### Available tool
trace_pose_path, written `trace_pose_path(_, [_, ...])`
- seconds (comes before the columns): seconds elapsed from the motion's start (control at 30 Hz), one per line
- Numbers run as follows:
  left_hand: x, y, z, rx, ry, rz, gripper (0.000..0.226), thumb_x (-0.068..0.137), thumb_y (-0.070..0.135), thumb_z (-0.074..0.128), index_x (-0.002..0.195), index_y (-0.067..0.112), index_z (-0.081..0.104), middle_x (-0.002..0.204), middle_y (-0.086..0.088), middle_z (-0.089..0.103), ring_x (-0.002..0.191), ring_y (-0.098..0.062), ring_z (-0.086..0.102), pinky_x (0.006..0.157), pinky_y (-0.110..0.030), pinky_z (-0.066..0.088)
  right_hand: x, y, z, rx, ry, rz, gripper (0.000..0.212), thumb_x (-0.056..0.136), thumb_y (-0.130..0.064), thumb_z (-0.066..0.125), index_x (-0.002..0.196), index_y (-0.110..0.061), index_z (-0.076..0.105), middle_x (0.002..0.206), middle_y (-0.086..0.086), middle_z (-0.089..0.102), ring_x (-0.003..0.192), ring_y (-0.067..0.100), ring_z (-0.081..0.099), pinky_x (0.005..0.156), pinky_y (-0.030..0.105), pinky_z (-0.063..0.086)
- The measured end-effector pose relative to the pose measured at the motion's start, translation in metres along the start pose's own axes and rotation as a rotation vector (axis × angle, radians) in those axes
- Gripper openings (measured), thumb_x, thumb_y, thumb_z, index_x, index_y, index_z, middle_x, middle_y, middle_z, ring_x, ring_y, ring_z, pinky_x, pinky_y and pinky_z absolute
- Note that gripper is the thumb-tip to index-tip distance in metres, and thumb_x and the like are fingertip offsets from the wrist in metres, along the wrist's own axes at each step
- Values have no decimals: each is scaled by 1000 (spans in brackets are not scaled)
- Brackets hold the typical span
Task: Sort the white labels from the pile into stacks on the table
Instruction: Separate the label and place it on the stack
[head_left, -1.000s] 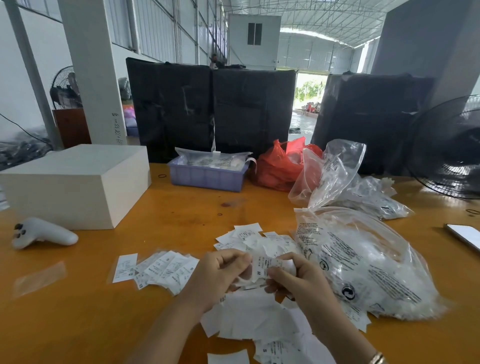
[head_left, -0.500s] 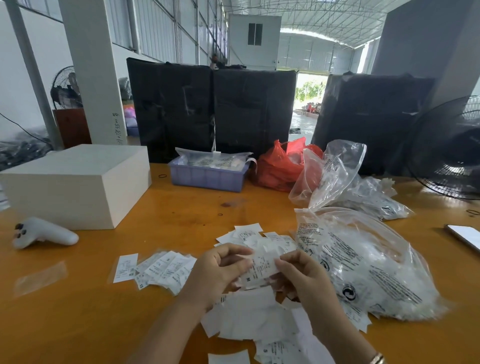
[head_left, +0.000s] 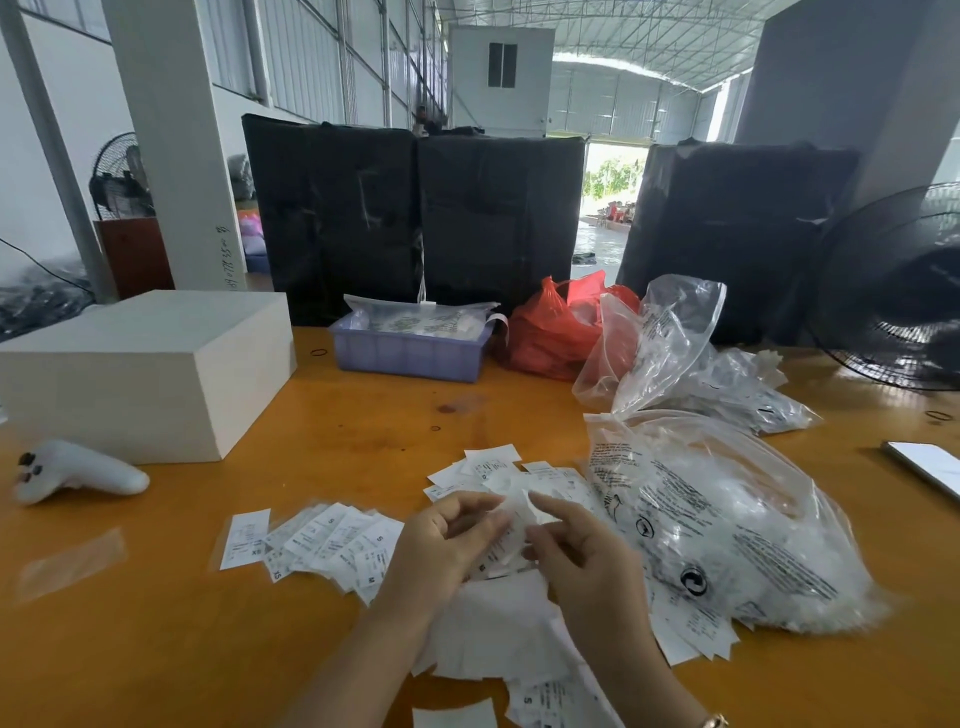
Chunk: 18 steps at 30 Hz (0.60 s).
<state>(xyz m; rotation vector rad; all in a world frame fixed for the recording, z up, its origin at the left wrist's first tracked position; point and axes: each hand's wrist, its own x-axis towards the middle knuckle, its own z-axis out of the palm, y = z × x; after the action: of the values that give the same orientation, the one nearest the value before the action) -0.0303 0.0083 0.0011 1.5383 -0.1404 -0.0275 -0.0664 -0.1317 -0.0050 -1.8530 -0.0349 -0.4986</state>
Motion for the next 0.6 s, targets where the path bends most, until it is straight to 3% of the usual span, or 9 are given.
trace_pose_path(0.1, [1, 1, -5, 11, -17, 11, 21, 69, 42, 72, 87, 31, 76, 83, 11, 74, 79, -3, 68, 63, -19, 53, 1, 1, -1, 15, 22, -16, 31, 87, -6, 65, 90, -37, 68, 68, -12, 71, 54, 1, 60, 51, 12, 43])
trace_pose_path(0.2, [2, -2, -7, 64, 6, 44, 10, 82, 20, 73, 86, 29, 75, 86, 10, 74, 85, -6, 69, 70, -19, 54, 0, 2, 0, -71, -57, -40, 37, 87, -9, 66, 84, -45, 66, 69, -19, 70, 56, -1, 60, 53, 11, 43])
trace_pose_path(0.3, [3, -3, -7, 101, 39, 66, 14, 84, 15, 71, 84, 29, 74, 84, 9, 74, 80, -5, 69, 64, -14, 52, -1, 1, 1, -126, -130, -53, 37, 88, -13, 66, 87, -50, 63, 72, -27, 68, 66, 0, 64, 61, 14, 51])
trace_pose_path(0.37, [5, -3, -11, 149, 91, 106, 13, 85, 17, 70, 86, 30, 72, 83, 10, 73, 79, 1, 67, 61, -10, 50, 2, 0, -3, -149, -116, -71, 29, 89, -13, 65, 95, -41, 67, 68, -22, 68, 60, 0, 62, 57, 16, 51])
trace_pose_path(0.43, [9, -3, -20, 310, 162, 176, 14, 87, 18, 67, 87, 32, 69, 82, 15, 70, 77, 7, 64, 56, -7, 48, 10, -2, -13, -194, -14, -144, 21, 89, -10, 62, 102, -24, 70, 62, -14, 64, 55, -3, 57, 49, 11, 45])
trace_pose_path(0.47, [11, -4, -25, 424, 201, 207, 15, 88, 18, 65, 86, 33, 67, 83, 17, 68, 76, 6, 63, 54, -8, 47, 16, -3, -20, -249, 81, -210, 20, 89, -7, 62, 103, -19, 70, 69, -15, 64, 58, -4, 57, 52, 9, 44])
trace_pose_path(0.53, [15, -5, -36, 641, 273, 233, 16, 89, 17, 64, 87, 33, 66, 81, 16, 67, 69, 1, 62, 49, -11, 45, 28, -4, -38, -397, 268, -317, 19, 88, -3, 60, 102, -11, 70, 88, -6, 67, 75, -2, 59, 67, 8, 46])
trace_pose_path(0.6, [19, -8, -46, 821, 327, 216, 14, 90, 17, 62, 93, 30, 68, 78, 12, 66, 62, -3, 59, 46, -18, 46, 38, 0, -56, -520, 363, -308, 22, 89, 2, 56, 105, -6, 68, 102, 7, 68, 91, 14, 60, 82, 22, 48])
